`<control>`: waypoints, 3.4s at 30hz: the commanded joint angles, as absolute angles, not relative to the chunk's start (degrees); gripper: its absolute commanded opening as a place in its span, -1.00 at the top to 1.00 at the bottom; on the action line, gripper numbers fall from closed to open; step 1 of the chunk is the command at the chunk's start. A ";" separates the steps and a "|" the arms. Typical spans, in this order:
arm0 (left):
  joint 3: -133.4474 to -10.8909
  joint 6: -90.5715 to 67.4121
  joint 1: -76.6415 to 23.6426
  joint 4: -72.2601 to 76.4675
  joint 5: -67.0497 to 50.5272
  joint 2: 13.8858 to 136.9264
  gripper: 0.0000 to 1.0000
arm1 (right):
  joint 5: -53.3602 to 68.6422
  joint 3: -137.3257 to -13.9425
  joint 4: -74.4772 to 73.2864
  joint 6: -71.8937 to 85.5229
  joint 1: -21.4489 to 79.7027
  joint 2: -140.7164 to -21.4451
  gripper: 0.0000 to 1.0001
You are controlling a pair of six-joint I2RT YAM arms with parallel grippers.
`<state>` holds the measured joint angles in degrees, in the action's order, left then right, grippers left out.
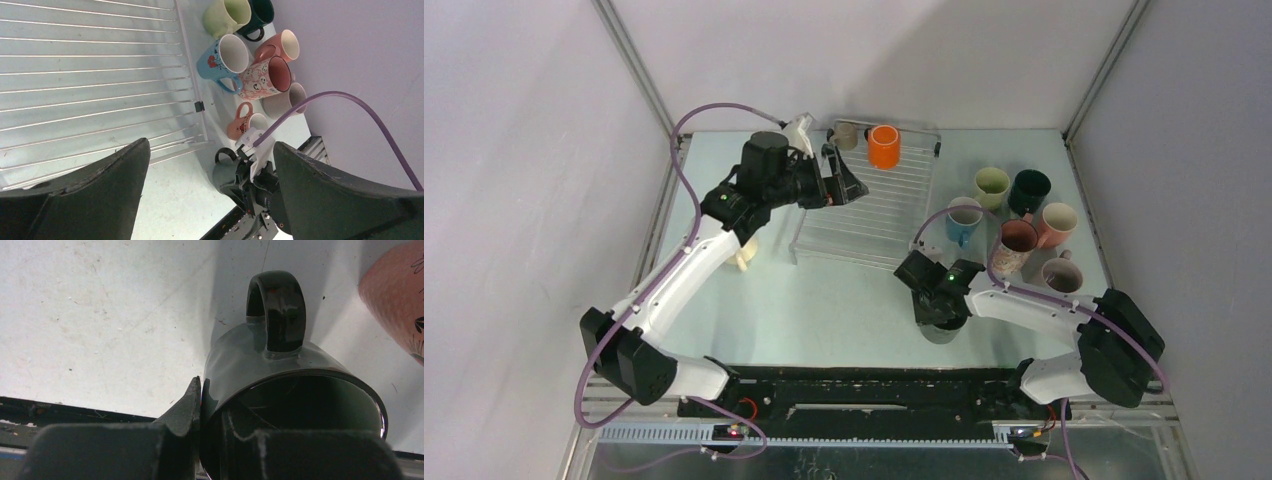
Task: Unload the cups from the dish rack
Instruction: Place the cup at the center of the board, then unload the cup from the dish rack.
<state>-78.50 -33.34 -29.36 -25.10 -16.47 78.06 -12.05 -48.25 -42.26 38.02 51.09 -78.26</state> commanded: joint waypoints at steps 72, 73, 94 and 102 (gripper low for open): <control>-70.36 -28.36 -34.48 -36.91 -4.70 56.10 -1.00 | -3.42 -126.03 -18.27 5.59 22.42 -132.76 -0.99; -70.52 -28.26 -34.53 -36.91 -4.74 56.22 -1.00 | -3.33 -126.87 -18.17 5.49 22.15 -133.74 -0.99; -71.61 -27.90 -34.54 -36.97 -5.19 59.32 -1.00 | -0.61 -136.56 -11.12 0.92 21.41 -145.89 -0.99; -71.74 -27.44 -34.54 -36.98 -5.36 60.66 -1.00 | -0.57 -137.15 -7.86 0.14 21.71 -148.35 -0.99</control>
<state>-69.01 -29.32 -34.24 -37.58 -5.69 60.18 -0.71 -134.58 -12.08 1.50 21.78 -146.52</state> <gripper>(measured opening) 0.996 0.994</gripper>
